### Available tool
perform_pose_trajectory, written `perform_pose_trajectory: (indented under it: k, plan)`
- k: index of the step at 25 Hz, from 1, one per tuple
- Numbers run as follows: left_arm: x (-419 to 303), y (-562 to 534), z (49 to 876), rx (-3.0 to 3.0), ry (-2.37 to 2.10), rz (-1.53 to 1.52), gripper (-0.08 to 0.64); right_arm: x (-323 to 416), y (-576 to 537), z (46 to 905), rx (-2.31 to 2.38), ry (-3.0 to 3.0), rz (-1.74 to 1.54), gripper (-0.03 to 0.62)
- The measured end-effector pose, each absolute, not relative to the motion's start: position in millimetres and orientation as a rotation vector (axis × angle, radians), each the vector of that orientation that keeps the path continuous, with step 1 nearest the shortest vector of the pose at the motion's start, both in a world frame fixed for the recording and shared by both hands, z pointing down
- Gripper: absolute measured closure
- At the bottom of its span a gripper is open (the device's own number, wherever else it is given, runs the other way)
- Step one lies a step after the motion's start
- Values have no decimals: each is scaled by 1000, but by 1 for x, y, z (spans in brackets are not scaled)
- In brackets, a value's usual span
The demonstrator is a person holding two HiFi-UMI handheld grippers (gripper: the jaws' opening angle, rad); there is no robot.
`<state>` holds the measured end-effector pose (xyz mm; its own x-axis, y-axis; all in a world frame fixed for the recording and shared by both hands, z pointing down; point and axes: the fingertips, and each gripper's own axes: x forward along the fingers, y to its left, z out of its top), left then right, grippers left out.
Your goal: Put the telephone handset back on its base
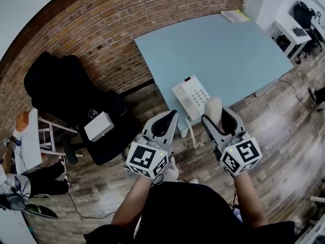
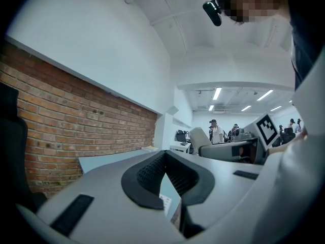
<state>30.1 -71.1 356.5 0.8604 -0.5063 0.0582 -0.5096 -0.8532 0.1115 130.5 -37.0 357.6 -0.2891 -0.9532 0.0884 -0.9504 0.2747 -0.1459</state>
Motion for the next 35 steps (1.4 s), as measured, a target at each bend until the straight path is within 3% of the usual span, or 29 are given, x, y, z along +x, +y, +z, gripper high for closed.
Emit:
perform_pose_trajectory:
  k: [35]
  plan:
    - [-22,-181,375,2885,-596,36,552,91,-138,401,-2114,2466,-385,345]
